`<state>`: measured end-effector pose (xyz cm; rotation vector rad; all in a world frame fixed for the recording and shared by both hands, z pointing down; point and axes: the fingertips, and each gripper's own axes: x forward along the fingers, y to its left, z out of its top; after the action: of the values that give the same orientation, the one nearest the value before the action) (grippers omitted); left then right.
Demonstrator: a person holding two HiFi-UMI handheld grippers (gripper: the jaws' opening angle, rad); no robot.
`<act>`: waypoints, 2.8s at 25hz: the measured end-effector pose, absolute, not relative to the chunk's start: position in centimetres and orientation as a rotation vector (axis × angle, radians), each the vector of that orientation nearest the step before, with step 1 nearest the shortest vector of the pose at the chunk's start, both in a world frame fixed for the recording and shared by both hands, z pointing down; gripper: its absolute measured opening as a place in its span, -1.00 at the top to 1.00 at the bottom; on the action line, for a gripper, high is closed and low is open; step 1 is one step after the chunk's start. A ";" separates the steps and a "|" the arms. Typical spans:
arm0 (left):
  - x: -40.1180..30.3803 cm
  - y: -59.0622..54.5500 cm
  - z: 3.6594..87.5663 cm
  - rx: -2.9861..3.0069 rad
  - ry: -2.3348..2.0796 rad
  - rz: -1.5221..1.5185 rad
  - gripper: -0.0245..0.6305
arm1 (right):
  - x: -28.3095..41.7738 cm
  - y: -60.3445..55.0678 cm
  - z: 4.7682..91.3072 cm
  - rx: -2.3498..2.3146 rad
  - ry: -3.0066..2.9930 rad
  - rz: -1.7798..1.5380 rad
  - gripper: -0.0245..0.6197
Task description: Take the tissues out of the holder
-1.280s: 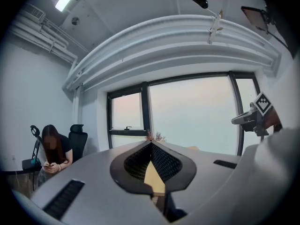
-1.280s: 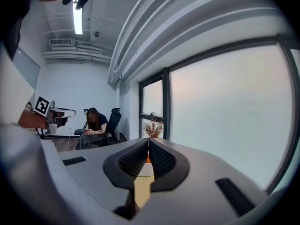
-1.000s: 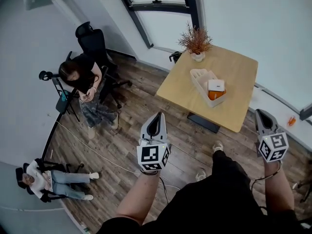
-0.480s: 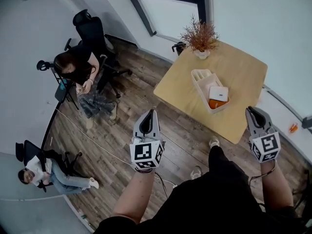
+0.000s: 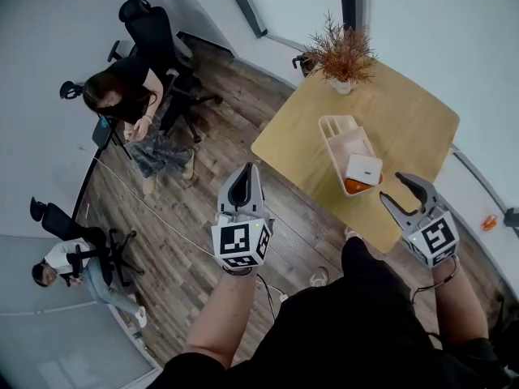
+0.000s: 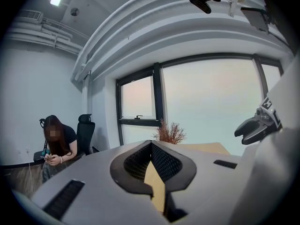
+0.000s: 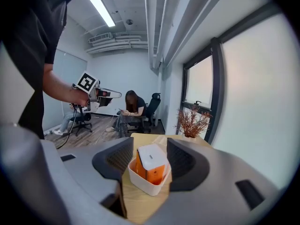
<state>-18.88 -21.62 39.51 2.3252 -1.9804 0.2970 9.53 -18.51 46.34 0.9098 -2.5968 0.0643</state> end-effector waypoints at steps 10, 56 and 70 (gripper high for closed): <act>-16.8 -23.9 41.5 2.244 -2.011 0.382 0.91 | 8.7 -21.6 48.8 0.728 -2.697 0.114 -0.10; -12.0 -26.6 53.6 2.262 -1.721 0.537 0.91 | 4.8 -24.3 57.6 0.534 -2.671 0.160 -0.31; -12.2 -27.1 53.5 2.252 -1.714 0.520 0.91 | 4.7 -24.1 58.6 0.465 -2.612 0.112 0.01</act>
<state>-12.25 -27.14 53.45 2.2518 -1.7137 0.5202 4.65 -24.10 58.60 0.4650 -2.6121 0.1115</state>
